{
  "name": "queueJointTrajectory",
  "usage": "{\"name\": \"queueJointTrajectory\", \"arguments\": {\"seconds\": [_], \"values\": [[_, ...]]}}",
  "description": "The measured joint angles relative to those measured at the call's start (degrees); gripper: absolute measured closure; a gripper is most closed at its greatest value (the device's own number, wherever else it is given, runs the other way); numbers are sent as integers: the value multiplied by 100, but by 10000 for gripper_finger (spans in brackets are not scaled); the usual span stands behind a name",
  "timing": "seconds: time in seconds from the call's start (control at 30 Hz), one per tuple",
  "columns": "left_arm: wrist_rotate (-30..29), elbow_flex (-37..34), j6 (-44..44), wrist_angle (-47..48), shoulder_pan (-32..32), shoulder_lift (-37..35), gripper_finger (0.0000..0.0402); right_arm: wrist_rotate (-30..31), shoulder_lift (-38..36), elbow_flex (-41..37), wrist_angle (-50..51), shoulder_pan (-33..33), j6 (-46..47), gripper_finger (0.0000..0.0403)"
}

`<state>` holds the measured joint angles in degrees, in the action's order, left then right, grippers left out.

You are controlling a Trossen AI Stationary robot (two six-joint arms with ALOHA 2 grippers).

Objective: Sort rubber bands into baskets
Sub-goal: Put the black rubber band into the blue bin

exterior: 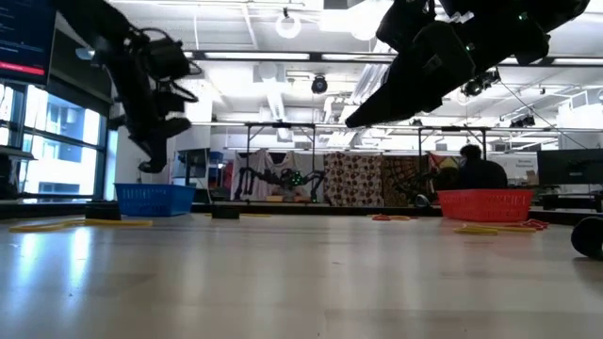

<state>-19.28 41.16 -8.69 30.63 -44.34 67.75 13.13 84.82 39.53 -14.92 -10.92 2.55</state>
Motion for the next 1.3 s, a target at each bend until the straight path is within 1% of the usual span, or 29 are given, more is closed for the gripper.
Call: {"name": "queueJointTrajectory", "arguments": {"seconds": [0.07,0.2,0.5,0.7,0.93,1.17,1.3], "values": [[156,-85,83,-247,-157,105,401,0,0,0,-18,0,0,403],[351,-113,130,-449,-305,347,401,0,0,0,-15,0,0,403],[379,-113,201,-777,-516,701,401,0,0,0,-2,0,36,403],[841,-111,264,-1039,-671,1016,401,0,0,0,1,0,-138,403],[828,-111,343,-1256,-675,1439,399,0,0,0,5,0,-263,403],[801,-107,492,-1530,-675,1556,361,0,0,0,8,4,-375,403],[601,-107,622,-1614,-675,1554,334,0,0,0,12,6,-461,403]]}}
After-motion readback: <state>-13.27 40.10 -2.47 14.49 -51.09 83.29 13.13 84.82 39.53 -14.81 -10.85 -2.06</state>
